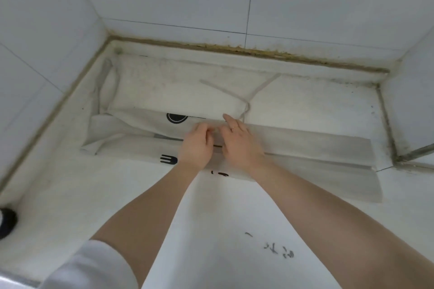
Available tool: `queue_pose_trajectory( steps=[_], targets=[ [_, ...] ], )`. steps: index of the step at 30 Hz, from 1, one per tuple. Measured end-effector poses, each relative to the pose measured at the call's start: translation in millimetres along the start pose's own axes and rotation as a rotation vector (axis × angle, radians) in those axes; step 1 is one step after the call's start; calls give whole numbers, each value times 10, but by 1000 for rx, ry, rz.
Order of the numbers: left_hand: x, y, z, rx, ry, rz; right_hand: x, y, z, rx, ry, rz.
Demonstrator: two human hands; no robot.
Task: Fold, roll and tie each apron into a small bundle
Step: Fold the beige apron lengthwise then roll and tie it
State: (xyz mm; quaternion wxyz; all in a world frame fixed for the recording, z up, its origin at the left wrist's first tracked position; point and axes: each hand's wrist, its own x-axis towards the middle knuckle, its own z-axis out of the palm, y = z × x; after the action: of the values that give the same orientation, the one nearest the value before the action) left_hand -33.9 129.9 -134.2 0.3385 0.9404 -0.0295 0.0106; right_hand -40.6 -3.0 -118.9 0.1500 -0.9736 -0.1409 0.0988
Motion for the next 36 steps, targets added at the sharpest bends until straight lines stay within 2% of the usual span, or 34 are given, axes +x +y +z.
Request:
queue_pose_trajectory(
  steps=[2,5,7,9,12,15,18,19,22,25,28,30,31,32,33,35,36],
  targets=[
    [65,-248,-262,-65,108,-104,174,-188,34,-30,-20,-39],
    [284,-715,-714,-287,390,-359,490,-510,138,-115,-54,-113],
    [471,-988,-966,-418,549,-571,645,-659,188,-109,-104,-68],
    [610,-1221,-1150,-407,590,-706,749,-761,241,-113,-157,5],
    [766,-1540,-1416,-321,491,-833,926,-941,290,-124,-198,112],
    [849,-1708,-1555,-94,367,-892,1021,-966,258,-132,-218,182],
    [902,-1817,-1607,-15,67,-909,1097,-980,264,-146,-236,235],
    [934,-1854,-1617,-30,18,-906,1115,-988,269,-159,-241,257],
    [1018,-1893,-1658,-213,-43,-863,1154,-1016,294,-187,-235,307],
    [1030,-1885,-1719,-447,-96,-913,1177,-1040,302,-191,-233,320],
    [997,-1884,-1796,-813,-191,-951,1178,-1024,312,-199,-225,307],
    [985,-1884,-1843,-1101,-209,-880,1177,-1011,298,-208,-218,292],
    [987,-1899,-1859,-1169,-220,-823,1172,-999,292,-204,-215,294],
    [984,-1901,-1867,-1158,-240,-766,1165,-982,293,-195,-209,300],
    [989,-1915,-1851,-1047,-241,-708,1152,-966,293,-176,-198,307],
    [1000,-1898,-1818,-686,-138,-621,1117,-929,301,-123,-166,310],
    [1010,-1882,-1798,-582,-63,-585,1103,-913,304,-105,-166,302]
  ],
)
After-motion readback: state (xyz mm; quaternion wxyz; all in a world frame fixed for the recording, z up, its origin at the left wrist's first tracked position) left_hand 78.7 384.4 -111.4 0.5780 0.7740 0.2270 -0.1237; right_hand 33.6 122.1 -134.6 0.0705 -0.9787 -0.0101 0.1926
